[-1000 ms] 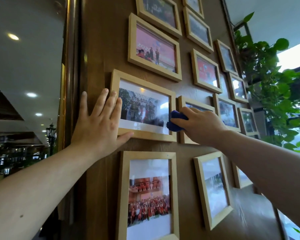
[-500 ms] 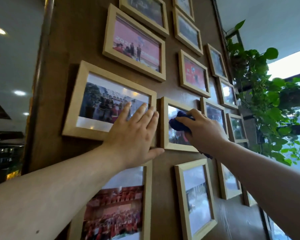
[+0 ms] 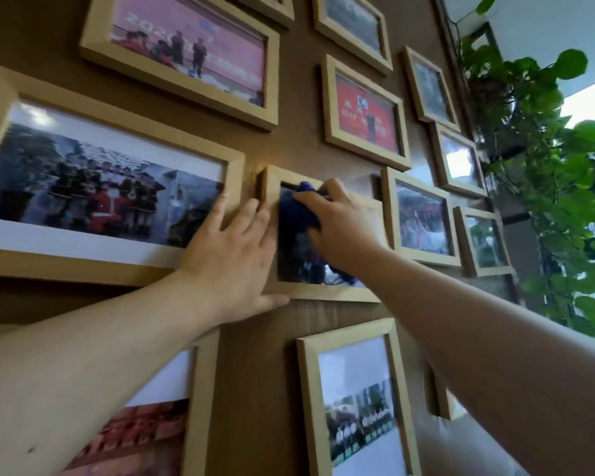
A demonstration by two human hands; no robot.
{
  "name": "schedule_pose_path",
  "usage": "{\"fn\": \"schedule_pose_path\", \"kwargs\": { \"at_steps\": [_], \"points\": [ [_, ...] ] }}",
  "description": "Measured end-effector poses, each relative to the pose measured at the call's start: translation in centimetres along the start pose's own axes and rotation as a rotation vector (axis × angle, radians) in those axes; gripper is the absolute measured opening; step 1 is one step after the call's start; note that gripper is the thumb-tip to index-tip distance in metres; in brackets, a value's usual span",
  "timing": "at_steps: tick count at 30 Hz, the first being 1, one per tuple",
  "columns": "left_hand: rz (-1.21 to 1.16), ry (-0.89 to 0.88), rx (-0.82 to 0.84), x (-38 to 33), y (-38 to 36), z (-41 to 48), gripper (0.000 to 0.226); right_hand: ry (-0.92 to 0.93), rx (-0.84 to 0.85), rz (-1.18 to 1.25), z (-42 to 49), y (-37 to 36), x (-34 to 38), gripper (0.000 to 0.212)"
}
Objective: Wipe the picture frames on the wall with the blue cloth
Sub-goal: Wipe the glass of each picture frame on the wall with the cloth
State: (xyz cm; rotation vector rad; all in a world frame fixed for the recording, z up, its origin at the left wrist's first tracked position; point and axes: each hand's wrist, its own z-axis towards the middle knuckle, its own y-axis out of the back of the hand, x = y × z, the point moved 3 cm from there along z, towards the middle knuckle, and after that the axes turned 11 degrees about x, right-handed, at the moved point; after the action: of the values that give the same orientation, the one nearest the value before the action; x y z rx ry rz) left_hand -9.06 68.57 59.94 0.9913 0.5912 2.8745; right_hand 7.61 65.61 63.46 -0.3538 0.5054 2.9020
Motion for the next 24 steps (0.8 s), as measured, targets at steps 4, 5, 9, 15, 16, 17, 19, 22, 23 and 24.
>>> {"fn": "schedule_pose_path", "kwargs": {
  "at_steps": [4,5,9,15,16,17,19,22,23,24],
  "points": [
    [0.012,0.036,0.019,-0.2,-0.1,0.0,0.109,0.025,-0.063,0.077,0.7,-1.6,-0.3,0.051],
    [0.01,0.041,0.018,-0.1,-0.1,0.1,0.109,0.029,-0.079,0.073,0.4,-1.8,-0.8,0.051],
    [-0.001,0.038,0.009,-0.2,-0.1,0.1,0.111,-0.03,-0.07,0.0,-1.7,-2.9,-5.2,0.051],
    [-0.04,0.03,0.004,-0.4,-0.4,0.2,0.112,-0.254,0.07,-0.01,-4.7,-3.7,-10.7,0.048],
    [-0.042,0.03,0.002,-0.4,-0.5,0.2,0.112,-0.26,0.076,-0.006,-4.6,-3.6,-10.4,0.048],
    [-0.045,0.032,-0.001,-0.3,-0.6,0.2,0.113,-0.251,0.076,0.004,-4.3,-3.4,-9.8,0.048],
    [-0.052,0.031,-0.007,-0.3,-0.8,0.2,0.112,-0.165,0.068,0.022,-3.5,-2.9,-7.5,0.051],
    [-0.056,0.034,-0.017,-0.3,-1.0,0.2,0.11,0.026,0.036,-0.001,-2.6,-2.1,-3.0,0.052],
    [-0.054,0.039,-0.02,-0.4,-1.0,0.2,0.109,0.076,0.024,-0.017,-2.4,-1.8,-1.8,0.052],
    [-0.05,0.045,-0.02,-0.4,-1.0,0.1,0.109,0.116,0.016,-0.034,-2.4,-1.6,-0.9,0.053]
  ]
}}
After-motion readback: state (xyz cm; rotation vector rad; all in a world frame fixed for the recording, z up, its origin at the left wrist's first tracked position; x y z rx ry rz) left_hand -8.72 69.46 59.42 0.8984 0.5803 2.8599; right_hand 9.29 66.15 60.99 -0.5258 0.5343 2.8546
